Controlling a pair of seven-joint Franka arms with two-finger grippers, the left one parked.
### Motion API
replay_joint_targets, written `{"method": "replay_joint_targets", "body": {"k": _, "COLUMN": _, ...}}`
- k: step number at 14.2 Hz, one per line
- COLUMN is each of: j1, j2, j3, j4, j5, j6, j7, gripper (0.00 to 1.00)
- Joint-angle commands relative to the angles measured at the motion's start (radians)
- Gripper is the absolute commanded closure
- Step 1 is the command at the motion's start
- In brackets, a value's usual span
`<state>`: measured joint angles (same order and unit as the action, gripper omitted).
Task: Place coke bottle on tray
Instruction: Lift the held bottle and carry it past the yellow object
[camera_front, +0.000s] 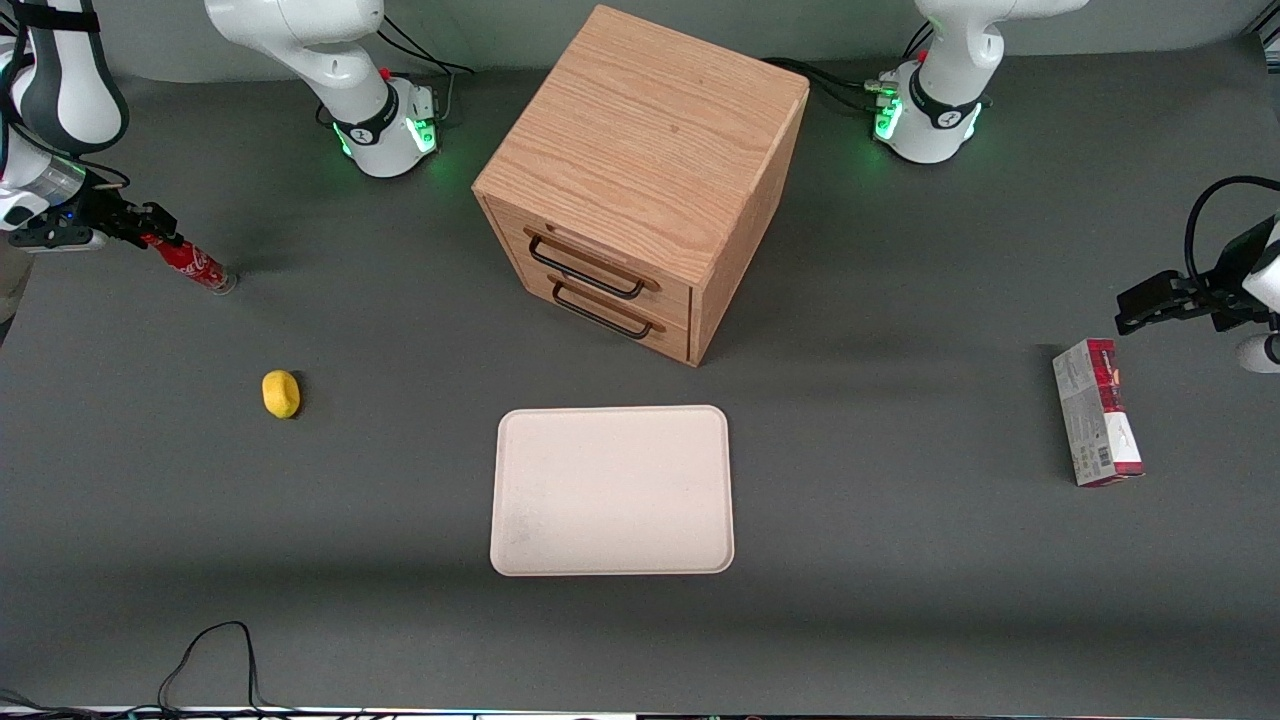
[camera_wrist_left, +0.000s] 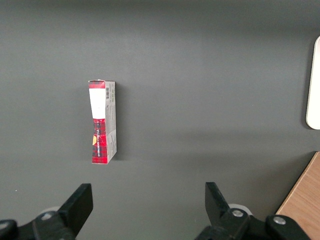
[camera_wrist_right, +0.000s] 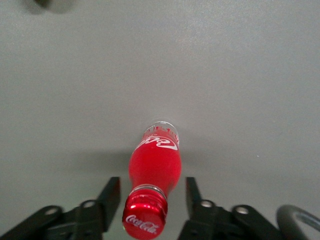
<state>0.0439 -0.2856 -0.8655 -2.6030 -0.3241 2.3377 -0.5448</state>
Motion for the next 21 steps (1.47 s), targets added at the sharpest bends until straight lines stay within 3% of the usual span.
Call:
{"method": "replay_joint_targets", "body": {"k": 1, "j1": 0.004, "j2": -0.017, "j3": -0.012, "j4": -0.011, "j5": -0.03, "j6": 0.011, "j7": 0.008, "gripper": 0.92}}
{"method": "replay_joint_targets", "body": {"k": 2, "j1": 0.004, "j2": -0.017, "j3": -0.012, "j4": -0.009, "j5": -0.03, "j6": 0.009, "j7": 0.009, "gripper": 1.0}}
{"method": "replay_joint_targets", "body": {"k": 7, "j1": 0.025, "j2": 0.015, "j3": 0.005, "j4": 0.068, "j5": -0.021, "j6": -0.056, "j7": 0.055, "gripper": 1.0}}
{"method": "replay_joint_targets", "body": {"k": 9, "j1": 0.039, "j2": 0.048, "j3": 0.101, "j4": 0.188, "j5": -0.001, "j6": -0.173, "j7": 0.116, "gripper": 1.0}}
{"method": "replay_joint_targets", "body": {"k": 12, "j1": 0.042, "j2": 0.133, "j3": 0.232, "j4": 0.412, "j5": 0.179, "j6": -0.341, "j7": 0.141, "gripper": 1.0}}
{"method": "replay_joint_targets", "body": {"k": 15, "j1": 0.037, "j2": 0.233, "j3": 0.342, "j4": 0.663, "j5": 0.279, "j6": -0.48, "j7": 0.187, "gripper": 1.0}}
{"method": "replay_joint_targets", "body": {"k": 21, "j1": -0.075, "j2": 0.39, "j3": 0.718, "j4": 1.145, "j5": 0.283, "j6": -0.797, "j7": 0.432, "gripper": 1.0}}
